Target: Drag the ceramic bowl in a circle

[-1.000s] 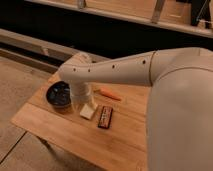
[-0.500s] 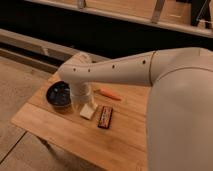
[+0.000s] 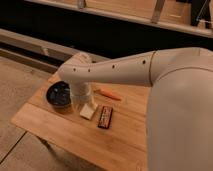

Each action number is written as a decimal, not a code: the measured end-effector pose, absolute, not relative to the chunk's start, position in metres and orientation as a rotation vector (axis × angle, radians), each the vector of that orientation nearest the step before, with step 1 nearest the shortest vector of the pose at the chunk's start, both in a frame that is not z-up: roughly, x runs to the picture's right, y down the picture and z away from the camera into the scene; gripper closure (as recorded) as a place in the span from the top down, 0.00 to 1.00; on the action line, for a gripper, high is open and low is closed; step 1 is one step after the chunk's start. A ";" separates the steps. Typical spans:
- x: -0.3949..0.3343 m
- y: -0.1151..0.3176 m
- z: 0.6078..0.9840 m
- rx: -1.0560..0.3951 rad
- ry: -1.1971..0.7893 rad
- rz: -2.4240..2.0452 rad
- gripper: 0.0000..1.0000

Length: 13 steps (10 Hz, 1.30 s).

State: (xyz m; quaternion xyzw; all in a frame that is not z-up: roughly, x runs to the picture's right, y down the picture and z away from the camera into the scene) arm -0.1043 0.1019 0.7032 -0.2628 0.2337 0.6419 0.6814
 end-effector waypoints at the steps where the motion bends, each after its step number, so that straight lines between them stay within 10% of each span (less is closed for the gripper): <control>1: -0.104 0.102 0.703 -0.590 0.524 1.440 0.65; 13: -0.104 0.078 0.730 -0.652 0.529 1.585 0.65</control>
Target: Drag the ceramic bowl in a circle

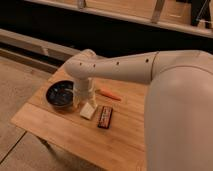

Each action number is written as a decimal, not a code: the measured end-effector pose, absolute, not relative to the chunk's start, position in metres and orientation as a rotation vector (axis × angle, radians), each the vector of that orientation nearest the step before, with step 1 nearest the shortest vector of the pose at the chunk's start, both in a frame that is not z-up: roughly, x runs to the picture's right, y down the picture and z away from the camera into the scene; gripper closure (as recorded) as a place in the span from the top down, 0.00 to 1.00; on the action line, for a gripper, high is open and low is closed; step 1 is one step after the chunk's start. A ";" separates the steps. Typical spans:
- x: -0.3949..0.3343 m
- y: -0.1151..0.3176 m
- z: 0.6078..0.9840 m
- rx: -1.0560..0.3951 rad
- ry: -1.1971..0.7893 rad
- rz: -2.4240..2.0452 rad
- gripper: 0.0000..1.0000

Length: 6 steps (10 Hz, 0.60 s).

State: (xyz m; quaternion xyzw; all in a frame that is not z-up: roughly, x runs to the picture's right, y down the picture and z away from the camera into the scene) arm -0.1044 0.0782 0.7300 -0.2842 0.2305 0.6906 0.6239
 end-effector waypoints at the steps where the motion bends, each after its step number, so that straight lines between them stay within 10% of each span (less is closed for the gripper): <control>1: -0.107 0.072 0.737 -0.662 0.523 1.590 0.65; 6: -0.138 0.056 0.775 -0.717 0.502 1.523 0.65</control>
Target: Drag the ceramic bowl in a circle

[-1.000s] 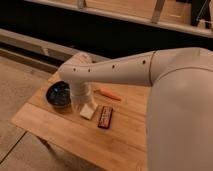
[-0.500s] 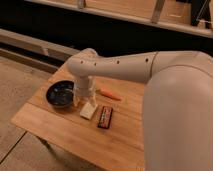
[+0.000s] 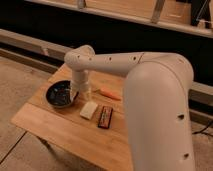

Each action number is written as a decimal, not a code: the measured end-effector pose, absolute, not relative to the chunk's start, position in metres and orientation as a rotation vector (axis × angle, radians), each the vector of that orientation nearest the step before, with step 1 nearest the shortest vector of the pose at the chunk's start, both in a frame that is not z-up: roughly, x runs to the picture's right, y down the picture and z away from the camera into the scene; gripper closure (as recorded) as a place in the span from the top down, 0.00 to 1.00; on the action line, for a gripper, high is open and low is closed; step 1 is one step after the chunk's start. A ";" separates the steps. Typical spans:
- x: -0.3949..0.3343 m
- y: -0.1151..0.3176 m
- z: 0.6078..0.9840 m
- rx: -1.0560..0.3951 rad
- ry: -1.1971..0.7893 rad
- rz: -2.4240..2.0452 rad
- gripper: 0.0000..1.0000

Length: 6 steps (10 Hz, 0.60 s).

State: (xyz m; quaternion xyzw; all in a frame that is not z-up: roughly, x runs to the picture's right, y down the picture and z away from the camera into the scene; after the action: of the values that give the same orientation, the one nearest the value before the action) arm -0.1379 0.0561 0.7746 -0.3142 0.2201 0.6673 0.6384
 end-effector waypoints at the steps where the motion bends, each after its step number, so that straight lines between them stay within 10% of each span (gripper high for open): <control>1: -0.144 0.056 0.783 -0.725 0.500 1.504 0.65; 6: -0.175 0.051 0.809 -0.780 0.481 1.467 0.65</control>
State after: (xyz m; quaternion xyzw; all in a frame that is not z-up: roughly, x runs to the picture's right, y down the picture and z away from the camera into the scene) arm -0.1753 0.0511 0.8090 -0.3431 0.2118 0.6453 0.6489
